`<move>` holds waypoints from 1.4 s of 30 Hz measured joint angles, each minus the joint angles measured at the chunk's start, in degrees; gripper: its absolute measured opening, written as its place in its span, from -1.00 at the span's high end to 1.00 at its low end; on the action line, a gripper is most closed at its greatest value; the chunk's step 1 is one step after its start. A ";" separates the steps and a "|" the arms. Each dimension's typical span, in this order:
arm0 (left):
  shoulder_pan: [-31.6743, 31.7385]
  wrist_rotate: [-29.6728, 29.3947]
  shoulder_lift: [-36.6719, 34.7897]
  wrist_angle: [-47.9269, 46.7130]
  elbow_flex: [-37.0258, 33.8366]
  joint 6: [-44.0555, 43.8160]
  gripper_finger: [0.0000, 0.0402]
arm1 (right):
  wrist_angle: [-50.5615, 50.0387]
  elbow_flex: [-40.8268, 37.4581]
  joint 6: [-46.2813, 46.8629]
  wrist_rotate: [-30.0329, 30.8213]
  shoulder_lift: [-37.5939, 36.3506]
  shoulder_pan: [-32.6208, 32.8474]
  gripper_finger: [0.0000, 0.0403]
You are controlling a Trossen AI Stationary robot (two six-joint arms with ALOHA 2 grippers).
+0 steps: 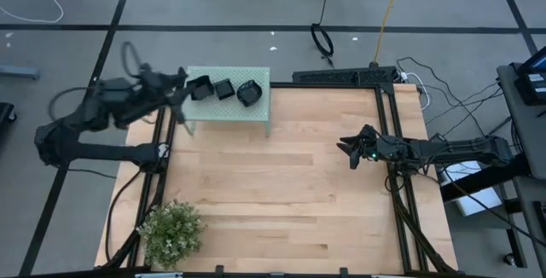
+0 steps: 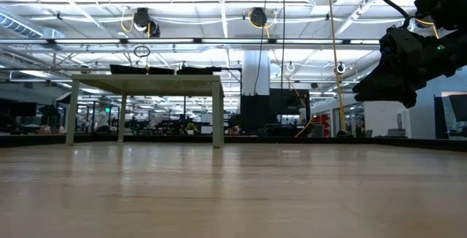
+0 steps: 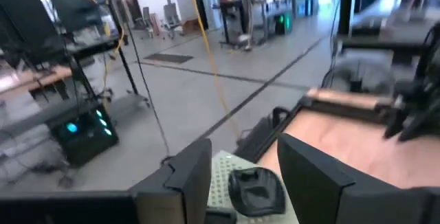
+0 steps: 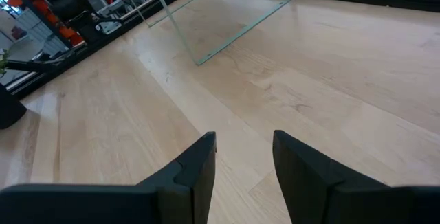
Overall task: Pick & Place Mini shaped plates
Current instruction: Return to Home Position
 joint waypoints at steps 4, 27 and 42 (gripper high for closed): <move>0.00 2.04 -6.10 -5.67 0.02 -11.14 0.13 | 0.00 0.00 0.00 0.00 0.01 -0.01 0.34; -0.42 20.47 -12.52 28.05 -28.76 -15.85 0.13 | 13.86 -4.94 0.00 0.05 -7.20 -0.01 0.34; -4.04 20.40 -12.30 52.61 -47.45 -20.28 0.13 | 15.78 -5.08 0.00 0.04 -13.23 -0.01 0.34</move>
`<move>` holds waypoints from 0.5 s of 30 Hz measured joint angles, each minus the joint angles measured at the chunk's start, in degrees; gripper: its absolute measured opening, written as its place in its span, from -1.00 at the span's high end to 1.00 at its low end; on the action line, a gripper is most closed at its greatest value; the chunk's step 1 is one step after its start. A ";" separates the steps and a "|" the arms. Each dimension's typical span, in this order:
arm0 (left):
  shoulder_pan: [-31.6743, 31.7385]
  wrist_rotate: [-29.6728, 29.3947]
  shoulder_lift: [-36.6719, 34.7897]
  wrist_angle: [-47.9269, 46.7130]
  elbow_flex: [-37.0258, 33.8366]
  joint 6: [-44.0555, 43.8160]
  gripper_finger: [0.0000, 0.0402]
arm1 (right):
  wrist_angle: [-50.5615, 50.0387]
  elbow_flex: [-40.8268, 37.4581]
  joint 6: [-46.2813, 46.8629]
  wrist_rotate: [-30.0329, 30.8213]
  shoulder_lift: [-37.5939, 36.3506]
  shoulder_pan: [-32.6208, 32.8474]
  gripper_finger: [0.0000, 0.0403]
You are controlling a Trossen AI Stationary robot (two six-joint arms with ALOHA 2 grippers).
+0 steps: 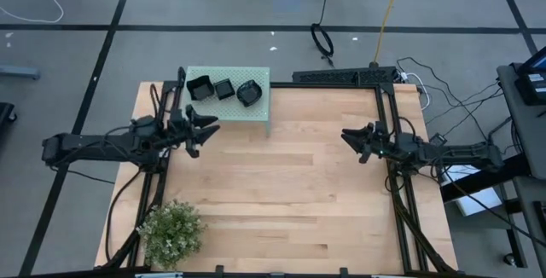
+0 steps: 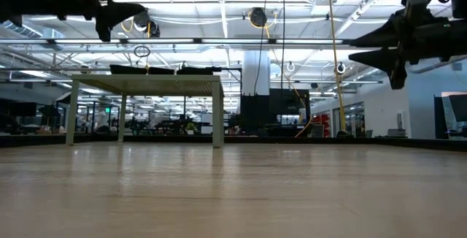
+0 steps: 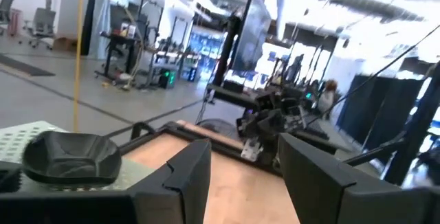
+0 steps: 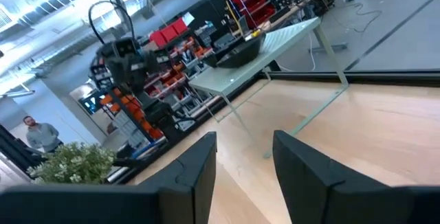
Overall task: Pick & Place Mini shaped plates
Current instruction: Return to Home Position
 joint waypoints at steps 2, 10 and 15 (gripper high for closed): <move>-0.55 0.06 -0.02 3.34 -2.14 -0.31 0.13 | 0.02 -0.01 0.00 0.00 -0.49 0.00 0.34; -3.83 1.12 -0.02 5.02 -5.41 -1.96 0.13 | 0.13 -0.01 0.00 0.00 -4.38 0.00 0.34; -5.05 0.79 0.00 3.48 -6.69 -2.24 0.13 | 0.09 -0.03 0.00 0.00 -6.05 0.00 0.34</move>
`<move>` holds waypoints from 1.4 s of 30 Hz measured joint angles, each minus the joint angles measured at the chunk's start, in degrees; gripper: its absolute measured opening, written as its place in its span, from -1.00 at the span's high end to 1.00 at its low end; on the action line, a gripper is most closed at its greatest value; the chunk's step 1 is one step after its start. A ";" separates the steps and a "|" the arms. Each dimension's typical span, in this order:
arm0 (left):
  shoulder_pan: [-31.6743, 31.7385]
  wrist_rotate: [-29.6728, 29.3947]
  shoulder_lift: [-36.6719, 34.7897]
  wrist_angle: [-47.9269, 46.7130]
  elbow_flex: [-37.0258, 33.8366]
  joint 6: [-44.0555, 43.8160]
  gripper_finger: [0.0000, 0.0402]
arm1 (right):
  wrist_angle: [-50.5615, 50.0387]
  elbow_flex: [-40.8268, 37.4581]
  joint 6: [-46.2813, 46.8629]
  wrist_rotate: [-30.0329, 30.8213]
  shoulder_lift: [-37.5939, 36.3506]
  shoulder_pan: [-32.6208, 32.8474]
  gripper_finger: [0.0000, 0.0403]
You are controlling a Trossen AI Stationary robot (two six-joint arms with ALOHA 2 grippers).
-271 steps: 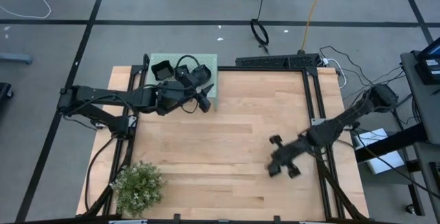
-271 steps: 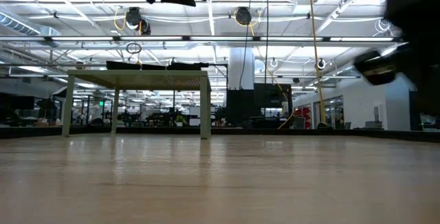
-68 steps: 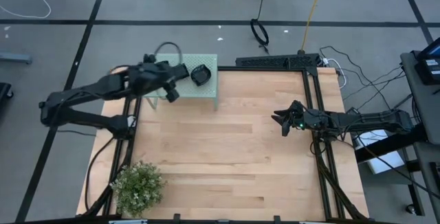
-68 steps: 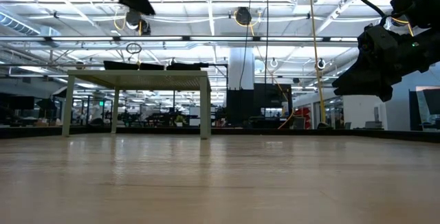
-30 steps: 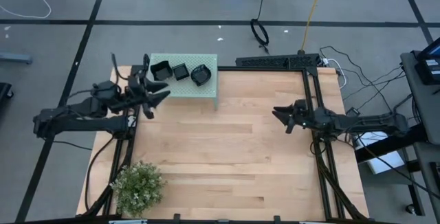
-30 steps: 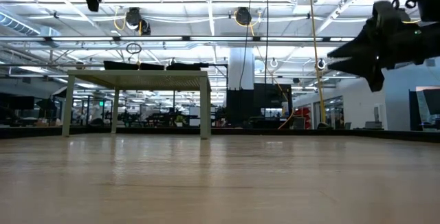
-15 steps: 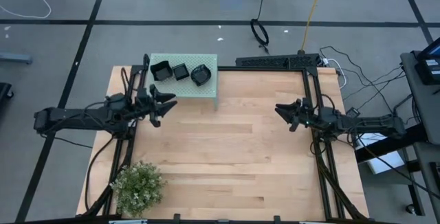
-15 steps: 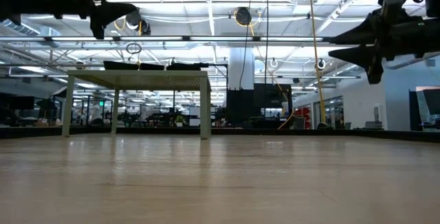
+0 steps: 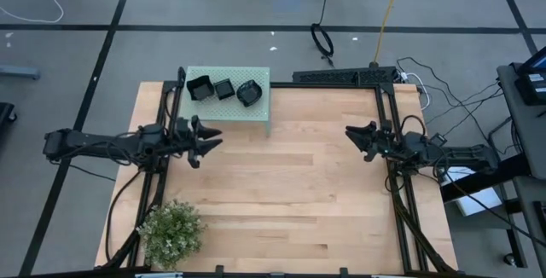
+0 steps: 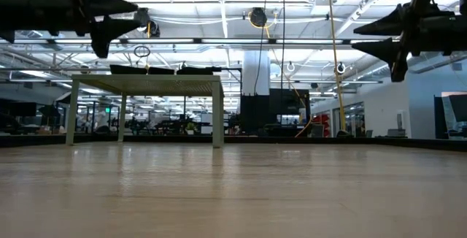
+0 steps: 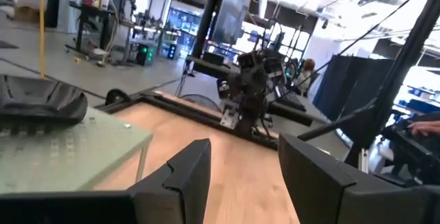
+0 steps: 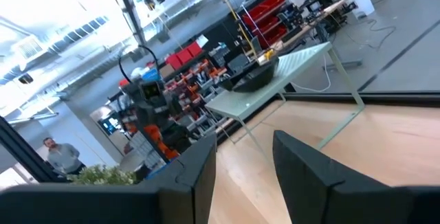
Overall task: Pick & Place Mini shaped plates
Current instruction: Return to Home Position
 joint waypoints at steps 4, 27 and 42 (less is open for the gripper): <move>-0.02 -1.45 0.00 -0.08 -2.16 -1.09 0.13 | -0.02 0.00 0.00 -0.01 -0.92 0.00 0.34; -0.02 -6.31 -0.02 -4.30 -4.87 5.68 0.13 | 0.02 -0.04 0.00 0.02 -2.92 0.00 0.34; -0.02 -6.31 -0.02 -4.26 -4.87 5.64 0.13 | 0.02 -0.04 0.00 0.07 -2.90 0.00 0.34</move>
